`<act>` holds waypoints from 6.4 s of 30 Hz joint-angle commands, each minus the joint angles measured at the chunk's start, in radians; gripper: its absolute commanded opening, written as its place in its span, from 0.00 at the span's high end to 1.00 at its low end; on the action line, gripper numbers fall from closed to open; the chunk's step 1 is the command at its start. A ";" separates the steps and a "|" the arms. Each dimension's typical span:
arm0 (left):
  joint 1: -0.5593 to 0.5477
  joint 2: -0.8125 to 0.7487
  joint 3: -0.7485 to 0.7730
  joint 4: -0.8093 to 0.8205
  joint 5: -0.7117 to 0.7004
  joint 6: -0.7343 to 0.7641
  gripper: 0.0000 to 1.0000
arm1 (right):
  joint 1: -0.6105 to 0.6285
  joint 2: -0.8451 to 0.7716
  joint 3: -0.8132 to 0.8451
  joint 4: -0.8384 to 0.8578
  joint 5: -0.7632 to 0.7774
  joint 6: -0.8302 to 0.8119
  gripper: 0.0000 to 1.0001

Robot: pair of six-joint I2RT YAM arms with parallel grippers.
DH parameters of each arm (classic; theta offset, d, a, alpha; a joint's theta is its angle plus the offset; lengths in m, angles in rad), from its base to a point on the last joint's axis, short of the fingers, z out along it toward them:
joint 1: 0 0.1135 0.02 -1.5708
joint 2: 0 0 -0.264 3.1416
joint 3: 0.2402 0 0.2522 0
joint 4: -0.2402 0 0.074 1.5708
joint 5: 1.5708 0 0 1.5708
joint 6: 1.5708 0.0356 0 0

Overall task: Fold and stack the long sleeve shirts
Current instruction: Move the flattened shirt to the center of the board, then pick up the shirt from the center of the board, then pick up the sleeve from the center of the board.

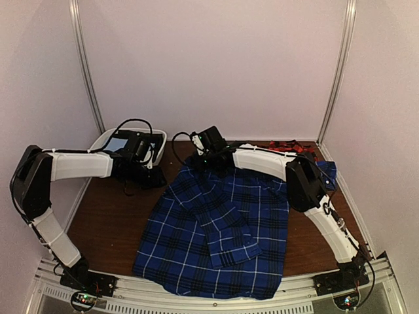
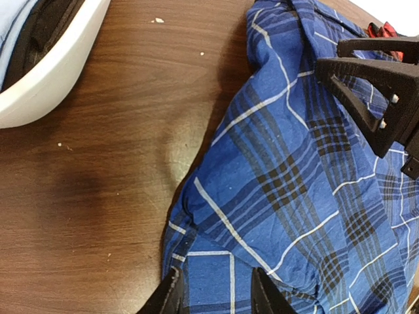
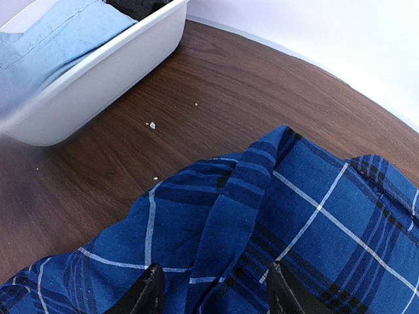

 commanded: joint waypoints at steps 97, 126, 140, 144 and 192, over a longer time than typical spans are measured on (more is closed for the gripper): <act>0.042 -0.003 -0.081 -0.040 -0.021 0.009 0.51 | -0.255 0.119 0.149 0.157 -0.260 0.089 0.99; 0.050 -0.444 -0.533 -0.100 -0.104 -0.283 0.52 | -0.067 -0.642 -0.836 0.154 -0.217 0.168 0.37; 0.048 -0.493 -0.550 -0.031 0.000 -0.223 0.95 | 0.076 -0.948 -1.329 0.242 -0.150 0.305 0.38; 0.040 -0.517 -0.524 -0.052 0.020 -0.204 1.00 | 0.096 -0.944 -1.364 0.260 -0.153 0.326 0.38; -0.439 -0.124 -0.036 -0.337 0.134 0.088 1.00 | -0.092 -1.300 -1.157 -0.097 0.274 0.240 1.00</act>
